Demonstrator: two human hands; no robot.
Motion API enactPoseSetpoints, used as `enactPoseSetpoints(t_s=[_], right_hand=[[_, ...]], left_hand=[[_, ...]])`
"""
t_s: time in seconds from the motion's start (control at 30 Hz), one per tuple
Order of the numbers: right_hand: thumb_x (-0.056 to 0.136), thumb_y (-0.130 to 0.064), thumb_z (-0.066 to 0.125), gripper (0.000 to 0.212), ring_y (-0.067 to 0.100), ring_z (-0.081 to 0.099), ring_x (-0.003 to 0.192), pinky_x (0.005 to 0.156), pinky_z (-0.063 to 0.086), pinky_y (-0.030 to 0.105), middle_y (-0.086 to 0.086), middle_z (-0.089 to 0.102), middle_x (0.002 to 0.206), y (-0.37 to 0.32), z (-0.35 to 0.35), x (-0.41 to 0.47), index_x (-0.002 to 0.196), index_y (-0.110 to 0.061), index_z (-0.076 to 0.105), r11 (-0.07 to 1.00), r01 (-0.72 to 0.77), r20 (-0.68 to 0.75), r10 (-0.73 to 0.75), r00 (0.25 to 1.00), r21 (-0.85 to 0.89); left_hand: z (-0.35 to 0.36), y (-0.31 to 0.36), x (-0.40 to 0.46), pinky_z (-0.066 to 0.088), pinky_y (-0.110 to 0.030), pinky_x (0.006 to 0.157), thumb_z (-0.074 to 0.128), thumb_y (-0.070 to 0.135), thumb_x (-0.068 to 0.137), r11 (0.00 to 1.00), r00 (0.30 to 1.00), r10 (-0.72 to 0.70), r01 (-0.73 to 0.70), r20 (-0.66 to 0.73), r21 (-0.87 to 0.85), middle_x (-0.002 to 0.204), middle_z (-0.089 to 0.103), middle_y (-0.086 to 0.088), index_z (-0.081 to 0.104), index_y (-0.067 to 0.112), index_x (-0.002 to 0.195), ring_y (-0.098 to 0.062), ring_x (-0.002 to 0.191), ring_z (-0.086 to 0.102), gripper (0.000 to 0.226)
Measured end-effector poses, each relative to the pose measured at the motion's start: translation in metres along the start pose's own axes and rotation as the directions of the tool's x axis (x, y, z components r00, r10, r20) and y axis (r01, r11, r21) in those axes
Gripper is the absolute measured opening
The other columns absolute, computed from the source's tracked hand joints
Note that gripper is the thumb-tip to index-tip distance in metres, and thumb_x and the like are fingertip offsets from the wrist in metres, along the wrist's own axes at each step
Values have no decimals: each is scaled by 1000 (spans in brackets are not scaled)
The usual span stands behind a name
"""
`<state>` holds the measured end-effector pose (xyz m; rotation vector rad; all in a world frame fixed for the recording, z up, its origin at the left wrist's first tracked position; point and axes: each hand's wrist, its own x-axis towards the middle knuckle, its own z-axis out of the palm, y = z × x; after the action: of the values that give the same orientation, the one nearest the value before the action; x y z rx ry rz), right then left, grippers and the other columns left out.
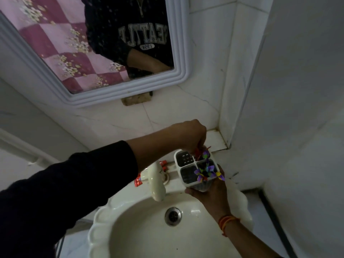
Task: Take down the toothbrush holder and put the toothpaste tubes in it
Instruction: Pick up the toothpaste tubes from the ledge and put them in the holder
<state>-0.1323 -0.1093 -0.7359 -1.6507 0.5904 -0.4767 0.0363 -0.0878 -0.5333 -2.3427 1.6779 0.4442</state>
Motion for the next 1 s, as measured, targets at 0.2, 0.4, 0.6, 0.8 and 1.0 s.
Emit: enactPoseSetpoints(t_s=[0.2, 0.4, 0.6, 0.8, 1.0], right_hand=[[45, -14, 103, 109, -15, 56, 118, 91, 48, 4, -2, 61, 129, 0, 1, 0, 137, -7, 45, 1000, 23, -12, -23, 1000, 13], [40, -44, 102, 105, 3, 64, 118, 92, 51, 10, -3, 67, 125, 3, 3, 0, 129, -12, 58, 1000, 4, -6, -4, 1000, -22], [37, -63, 95, 108, 7, 65, 116, 92, 48, 5, -1, 71, 120, 0, 4, 1, 126, -10, 63, 998, 5, 3, -5, 1000, -59], [45, -25, 103, 80, 17, 68, 115, 93, 52, 14, 2, 74, 114, 1, 7, 0, 117, -23, 68, 992, 50, -29, -54, 998, -120], [45, -30, 101, 76, 19, 70, 113, 96, 57, 43, 2, 75, 113, 2, 10, -4, 113, -41, 69, 992, 83, -50, -88, 995, -91]], left_hand=[[5, -20, -30, 60, -27, 86, 69, 33, 91, 840, 999, -39, 24, -17, -542, 102, 79, 0, 76, 19, 111, -13, 88, 76, 26], [38, -83, -70, 61, -21, 80, 67, 18, 93, 653, 931, -355, 181, -87, -735, 99, 79, -3, 75, 9, 112, -12, 82, 77, 22], [116, -122, -94, 46, -20, 92, 75, 11, 79, 921, 948, -310, 317, 65, -228, 115, 76, -4, 75, 11, 116, -19, 106, 70, 37], [149, -131, -97, 51, -27, 91, 69, 11, 86, 892, 940, -342, 321, -9, -318, 114, 75, -9, 75, 9, 115, -24, 104, 70, 30], [146, -122, -75, 56, -34, 76, 68, 40, 80, 949, 967, -243, 221, -74, -223, 81, 75, -11, 78, 8, 87, -30, 74, 69, 34]])
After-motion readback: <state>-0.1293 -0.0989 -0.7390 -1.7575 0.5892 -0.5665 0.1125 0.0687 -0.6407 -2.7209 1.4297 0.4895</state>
